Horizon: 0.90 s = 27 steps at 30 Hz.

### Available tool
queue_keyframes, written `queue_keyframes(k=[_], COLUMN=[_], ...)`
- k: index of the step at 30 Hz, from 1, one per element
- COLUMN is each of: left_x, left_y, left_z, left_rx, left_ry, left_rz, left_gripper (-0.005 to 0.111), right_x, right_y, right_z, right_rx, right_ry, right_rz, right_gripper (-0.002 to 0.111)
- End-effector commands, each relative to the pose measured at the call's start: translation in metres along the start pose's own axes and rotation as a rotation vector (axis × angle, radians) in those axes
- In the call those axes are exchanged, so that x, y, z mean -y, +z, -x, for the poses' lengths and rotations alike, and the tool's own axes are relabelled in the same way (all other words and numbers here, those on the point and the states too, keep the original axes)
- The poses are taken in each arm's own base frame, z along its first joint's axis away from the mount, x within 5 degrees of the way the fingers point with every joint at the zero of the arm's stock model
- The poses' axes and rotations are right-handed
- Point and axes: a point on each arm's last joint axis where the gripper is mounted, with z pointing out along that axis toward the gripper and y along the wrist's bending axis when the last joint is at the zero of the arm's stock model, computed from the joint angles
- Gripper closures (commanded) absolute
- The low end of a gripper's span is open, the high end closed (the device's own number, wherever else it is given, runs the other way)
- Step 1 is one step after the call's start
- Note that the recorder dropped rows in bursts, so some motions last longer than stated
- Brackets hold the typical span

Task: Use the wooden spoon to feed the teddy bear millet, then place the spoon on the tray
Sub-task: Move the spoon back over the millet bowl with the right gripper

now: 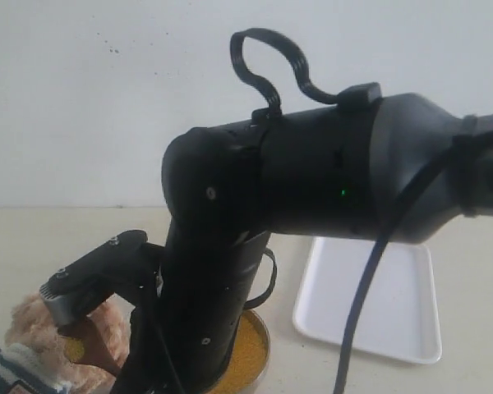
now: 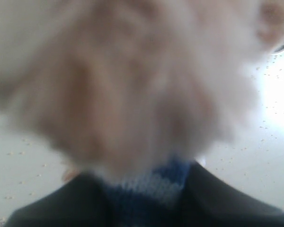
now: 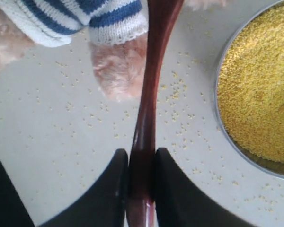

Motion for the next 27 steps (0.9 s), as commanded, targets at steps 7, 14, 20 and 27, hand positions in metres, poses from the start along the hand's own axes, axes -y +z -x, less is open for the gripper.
queue_keyframes(k=[7, 14, 20, 27], left_x=[0.002, 0.002, 0.002, 0.002], left_y=[-0.002, -0.002, -0.002, -0.002], left_z=[0.003, 0.003, 0.003, 0.003], left_rx=[0.028, 0.028, 0.028, 0.028], left_ry=[-0.001, -0.001, -0.001, -0.001], left_rz=[-0.01, -0.01, -0.01, -0.01], left_gripper=[0.103, 0.103, 0.103, 0.103], right_x=[-0.012, -0.019, -0.025, -0.028], right_y=[0.002, 0.012, 0.015, 0.008], right_z=[0.004, 0.005, 0.005, 0.006], right_rx=[0.014, -0.007, -0.035, -0.066], right_ry=[-0.099, -0.161, -0.24, -0.327], right_rz=[-0.167, -0.258, -0.368, -0.558], right_gripper=[0.104, 0.104, 0.104, 0.104])
